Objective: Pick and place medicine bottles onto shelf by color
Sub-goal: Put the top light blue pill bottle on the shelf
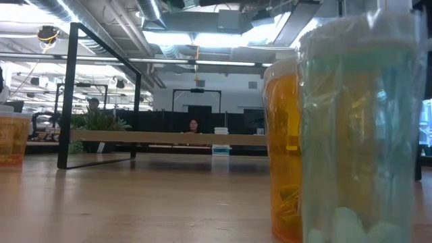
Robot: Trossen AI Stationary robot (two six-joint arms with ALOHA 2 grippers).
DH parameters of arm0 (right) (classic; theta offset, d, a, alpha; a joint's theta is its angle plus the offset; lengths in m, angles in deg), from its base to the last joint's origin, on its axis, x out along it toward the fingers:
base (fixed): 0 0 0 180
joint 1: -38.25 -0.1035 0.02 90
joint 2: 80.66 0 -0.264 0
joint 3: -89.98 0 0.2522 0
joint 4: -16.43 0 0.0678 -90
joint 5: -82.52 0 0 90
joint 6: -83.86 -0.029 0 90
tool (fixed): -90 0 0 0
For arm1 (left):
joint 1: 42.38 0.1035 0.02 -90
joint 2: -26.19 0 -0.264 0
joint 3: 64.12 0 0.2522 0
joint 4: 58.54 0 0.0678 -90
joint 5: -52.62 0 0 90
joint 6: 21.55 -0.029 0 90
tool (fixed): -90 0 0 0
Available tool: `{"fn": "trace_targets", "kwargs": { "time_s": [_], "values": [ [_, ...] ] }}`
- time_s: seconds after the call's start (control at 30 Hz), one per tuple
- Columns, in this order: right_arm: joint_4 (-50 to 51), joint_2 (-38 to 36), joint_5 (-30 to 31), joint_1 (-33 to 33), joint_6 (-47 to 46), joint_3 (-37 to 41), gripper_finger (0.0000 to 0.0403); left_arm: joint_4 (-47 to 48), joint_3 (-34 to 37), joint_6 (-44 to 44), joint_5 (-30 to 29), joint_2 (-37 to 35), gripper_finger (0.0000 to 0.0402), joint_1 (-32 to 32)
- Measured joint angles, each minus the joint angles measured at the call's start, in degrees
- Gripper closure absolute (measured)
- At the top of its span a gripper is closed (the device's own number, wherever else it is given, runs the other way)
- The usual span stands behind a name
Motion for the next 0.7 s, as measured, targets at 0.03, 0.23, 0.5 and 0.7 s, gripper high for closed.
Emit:
{"fn": "trace_targets", "kwargs": {
  "time_s": [0.03,0.23,0.5,0.7],
  "values": [
    [0.02,0.0,0.0,0.0,0.0,0.0,0.0205,0.0,0.0,0.0,-0.02,0.0,0.0305,0.0],
    [0.07,0.0,-2.59,0.0,0.01,0.0,0.0205,-0.28,0.0,-0.02,-0.02,0.0,0.0305,0.0],
    [-0.63,0.25,-3.72,0.01,0.02,0.0,0.0205,-0.83,0.0,-0.02,-0.02,0.0,0.0305,0.02],
    [-0.82,0.49,-3.61,0.02,0.02,0.0,0.0205,-0.87,0.0,-0.02,-0.02,0.02,0.0305,0.02]
  ]
}}
